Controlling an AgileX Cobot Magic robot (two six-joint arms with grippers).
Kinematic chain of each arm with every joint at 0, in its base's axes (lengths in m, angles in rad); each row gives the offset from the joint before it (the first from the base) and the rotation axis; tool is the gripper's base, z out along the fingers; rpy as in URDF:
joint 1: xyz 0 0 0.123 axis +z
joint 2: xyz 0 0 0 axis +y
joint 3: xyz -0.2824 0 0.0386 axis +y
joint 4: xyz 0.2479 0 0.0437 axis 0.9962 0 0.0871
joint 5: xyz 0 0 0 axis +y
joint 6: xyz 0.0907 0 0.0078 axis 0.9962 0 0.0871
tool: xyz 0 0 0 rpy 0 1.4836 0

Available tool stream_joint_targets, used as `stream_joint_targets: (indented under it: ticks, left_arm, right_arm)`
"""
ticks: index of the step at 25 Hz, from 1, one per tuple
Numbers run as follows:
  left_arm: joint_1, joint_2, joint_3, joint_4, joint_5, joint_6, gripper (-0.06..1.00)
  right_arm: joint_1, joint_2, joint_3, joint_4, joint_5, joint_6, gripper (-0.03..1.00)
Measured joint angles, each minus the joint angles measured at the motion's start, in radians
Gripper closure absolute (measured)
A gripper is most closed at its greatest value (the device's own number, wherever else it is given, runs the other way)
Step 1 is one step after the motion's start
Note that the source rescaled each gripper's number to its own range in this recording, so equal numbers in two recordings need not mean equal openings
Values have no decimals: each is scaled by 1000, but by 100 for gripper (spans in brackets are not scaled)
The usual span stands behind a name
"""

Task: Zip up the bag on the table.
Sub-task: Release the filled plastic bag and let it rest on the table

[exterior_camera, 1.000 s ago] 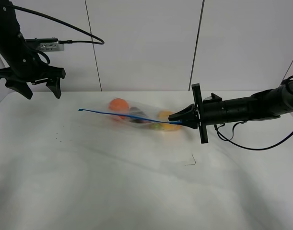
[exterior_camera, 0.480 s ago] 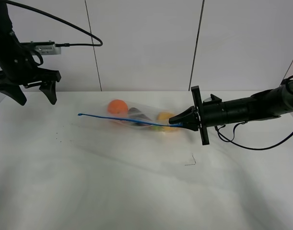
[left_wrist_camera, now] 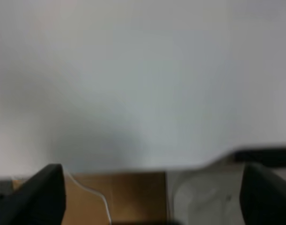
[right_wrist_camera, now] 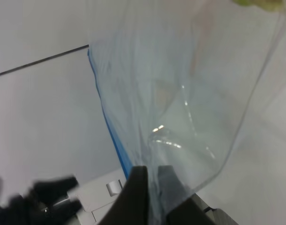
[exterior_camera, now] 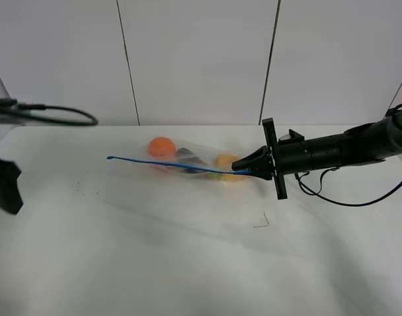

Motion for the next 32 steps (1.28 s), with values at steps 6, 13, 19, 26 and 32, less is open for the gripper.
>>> stream_joint_targets:
  ticks: [6,13,19,26,32]
  left_arm:
    - [0,-315,294,0,-39,7,-6]
    - [0,-601,430,0,-116,31,-6]
    - [0,-799,430,-6,-119,36,-6]
    - [0,-1043,432,-6,-119,36,-6]
    - [0,-1171,434,0,-118,34,-6]
  right_arm:
    - [0,0,0,0,0,0,97]
    - [0,0,0,0,0,0,97]
    - [0,0,0,0,0,0,97]
    - [0,0,0,0,0,3,97]
    - [0,0,0,0,0,4,97]
